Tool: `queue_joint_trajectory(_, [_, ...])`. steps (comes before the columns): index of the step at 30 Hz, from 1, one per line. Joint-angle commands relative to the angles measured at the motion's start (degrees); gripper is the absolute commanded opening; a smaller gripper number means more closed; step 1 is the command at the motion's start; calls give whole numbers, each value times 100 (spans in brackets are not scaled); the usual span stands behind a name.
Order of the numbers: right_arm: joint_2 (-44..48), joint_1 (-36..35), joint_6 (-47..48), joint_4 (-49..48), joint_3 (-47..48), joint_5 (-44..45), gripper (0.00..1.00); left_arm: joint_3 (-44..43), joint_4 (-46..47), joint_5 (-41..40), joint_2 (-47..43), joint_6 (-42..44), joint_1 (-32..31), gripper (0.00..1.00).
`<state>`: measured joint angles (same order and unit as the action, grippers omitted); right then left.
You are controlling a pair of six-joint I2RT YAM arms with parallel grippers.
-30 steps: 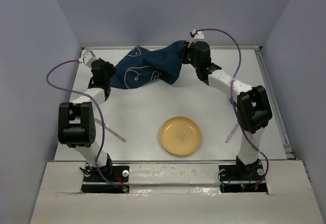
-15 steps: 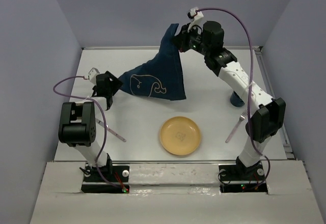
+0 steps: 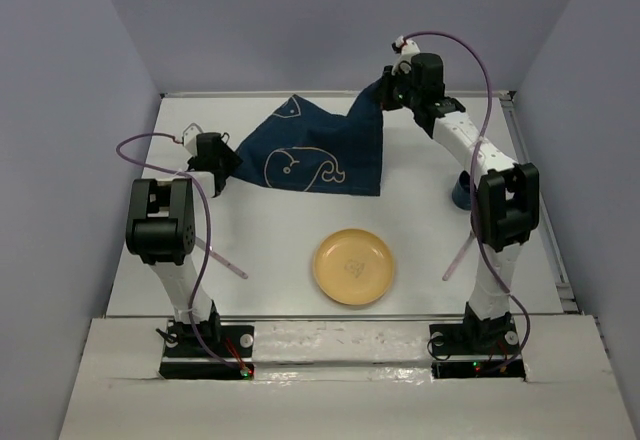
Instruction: Set the dinner table for one person
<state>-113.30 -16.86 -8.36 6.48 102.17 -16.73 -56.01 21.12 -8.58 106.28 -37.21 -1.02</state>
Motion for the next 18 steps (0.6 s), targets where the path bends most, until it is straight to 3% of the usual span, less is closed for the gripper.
queue_joint_trajectory(1, [-446,253,-209,19,347,212,35,-322,-363,-346,68,249,-48,63])
queue_joint_trajectory(3, [-605,254,-280,458,592,661,74,-358,-416,-355,86,267,-48,60])
queue_joint_trajectory(5, [-659,254,-306,844,831,987,99,-376,-469,-372,104,293,-83,58])
queue_joint_trajectory(13, [202,113,-982,794,-670,1137,98,-297,-610,-478,59,302,-127,48])
queue_joint_trajectory(18, [649,-98,-1369,609,-2057,2030,94,-463,-758,-390,209,337,-127,37])
